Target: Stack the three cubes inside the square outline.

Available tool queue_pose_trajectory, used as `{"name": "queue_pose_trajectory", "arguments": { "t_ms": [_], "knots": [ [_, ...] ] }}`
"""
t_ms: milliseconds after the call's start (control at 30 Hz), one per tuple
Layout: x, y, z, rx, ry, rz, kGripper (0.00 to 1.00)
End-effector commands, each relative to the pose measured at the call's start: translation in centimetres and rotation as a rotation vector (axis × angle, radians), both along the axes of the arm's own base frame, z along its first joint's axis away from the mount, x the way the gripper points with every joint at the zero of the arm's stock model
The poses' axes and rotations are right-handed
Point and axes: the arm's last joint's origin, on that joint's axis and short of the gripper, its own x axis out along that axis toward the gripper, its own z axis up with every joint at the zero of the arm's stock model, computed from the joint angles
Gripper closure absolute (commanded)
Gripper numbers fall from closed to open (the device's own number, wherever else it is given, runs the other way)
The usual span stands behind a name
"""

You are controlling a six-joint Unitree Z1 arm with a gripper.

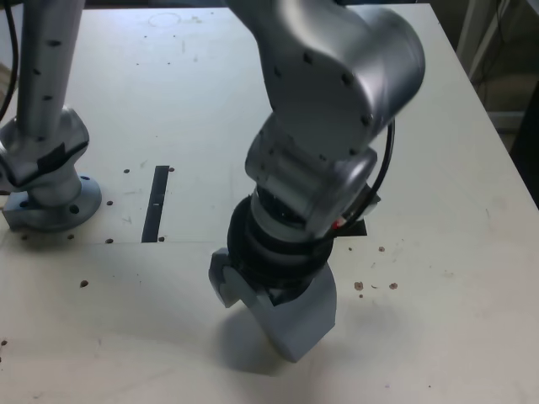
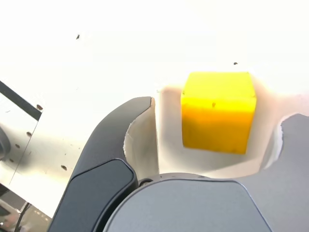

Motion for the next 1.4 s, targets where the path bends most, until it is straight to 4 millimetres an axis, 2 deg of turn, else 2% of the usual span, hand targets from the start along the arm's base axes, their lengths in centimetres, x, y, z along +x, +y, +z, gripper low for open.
{"name": "queue_pose_trajectory", "arguments": {
  "t_ms": [0, 167, 333, 533, 900, 1067, 1267, 1367],
  "knots": [
    [0.1, 0.1, -0.5, 0.009, 0.000, -0.002, 0.26],
    [0.4, 0.3, -0.3, 0.013, -0.036, -0.006, 0.45],
    [0.7, 0.2, -0.3, 0.014, -0.066, -0.008, 0.52],
    [0.8, 0.2, -0.2, 0.010, -0.076, -0.003, 0.64],
    [0.7, 0.2, -0.2, 0.009, -0.078, 0.016, 0.67],
    [0.4, 0.8, 1.7, 0.040, -0.081, 0.014, 0.67],
    [0.6, 2.0, 5.2, 0.058, -0.106, 0.022, 0.67],
    [1.0, 3.3, 7.2, 0.057, -0.112, 0.037, 0.68]
  ]
}}
